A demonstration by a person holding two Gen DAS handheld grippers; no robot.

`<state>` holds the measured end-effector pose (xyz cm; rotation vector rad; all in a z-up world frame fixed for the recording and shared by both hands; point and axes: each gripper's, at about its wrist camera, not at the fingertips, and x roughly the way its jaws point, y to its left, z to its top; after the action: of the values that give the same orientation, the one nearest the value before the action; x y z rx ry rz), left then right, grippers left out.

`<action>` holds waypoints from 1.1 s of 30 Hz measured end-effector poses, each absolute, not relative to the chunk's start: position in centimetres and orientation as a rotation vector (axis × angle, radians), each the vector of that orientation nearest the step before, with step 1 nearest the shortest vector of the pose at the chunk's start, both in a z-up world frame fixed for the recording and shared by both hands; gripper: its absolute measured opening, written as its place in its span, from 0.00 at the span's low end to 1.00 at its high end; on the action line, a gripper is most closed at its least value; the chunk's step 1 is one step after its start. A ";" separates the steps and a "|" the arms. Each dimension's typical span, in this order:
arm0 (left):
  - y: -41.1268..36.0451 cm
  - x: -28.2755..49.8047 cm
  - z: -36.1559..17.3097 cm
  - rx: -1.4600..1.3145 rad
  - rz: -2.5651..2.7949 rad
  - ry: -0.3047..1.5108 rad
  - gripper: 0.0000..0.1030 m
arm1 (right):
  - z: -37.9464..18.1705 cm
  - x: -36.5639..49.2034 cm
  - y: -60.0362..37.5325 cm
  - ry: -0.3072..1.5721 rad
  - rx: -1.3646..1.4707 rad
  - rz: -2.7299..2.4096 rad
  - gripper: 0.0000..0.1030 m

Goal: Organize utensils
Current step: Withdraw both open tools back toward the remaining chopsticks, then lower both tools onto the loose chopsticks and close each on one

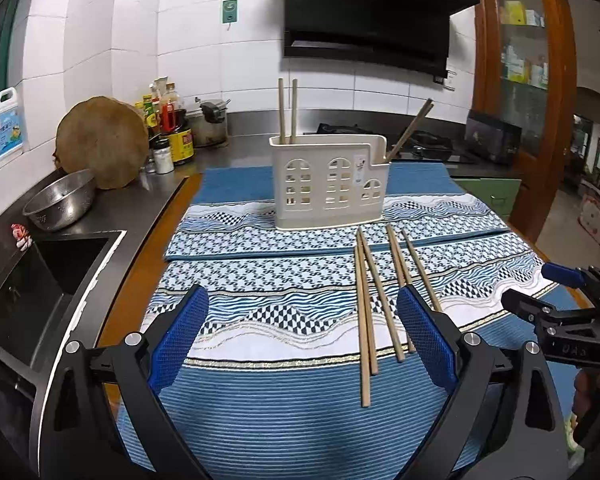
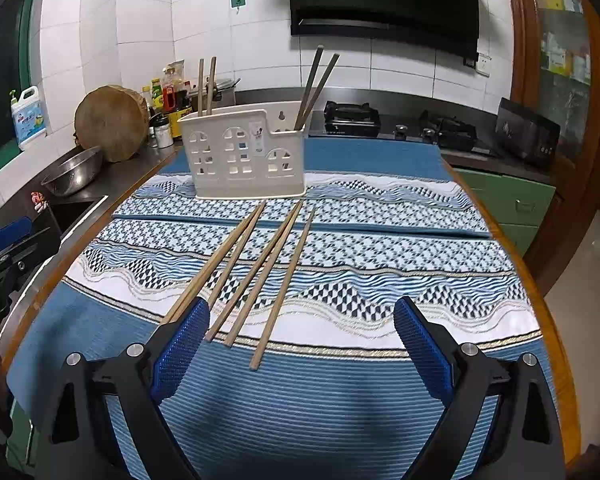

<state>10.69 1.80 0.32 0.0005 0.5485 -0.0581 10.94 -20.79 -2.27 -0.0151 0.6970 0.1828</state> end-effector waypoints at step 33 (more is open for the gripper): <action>-1.3 11.8 -9.0 0.147 -0.131 0.768 0.91 | -9.7 14.2 -17.6 0.910 0.002 0.250 0.21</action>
<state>11.80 -1.32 -8.98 0.1469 0.7677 -0.1307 14.22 -17.62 -9.70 0.0019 0.9102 0.2497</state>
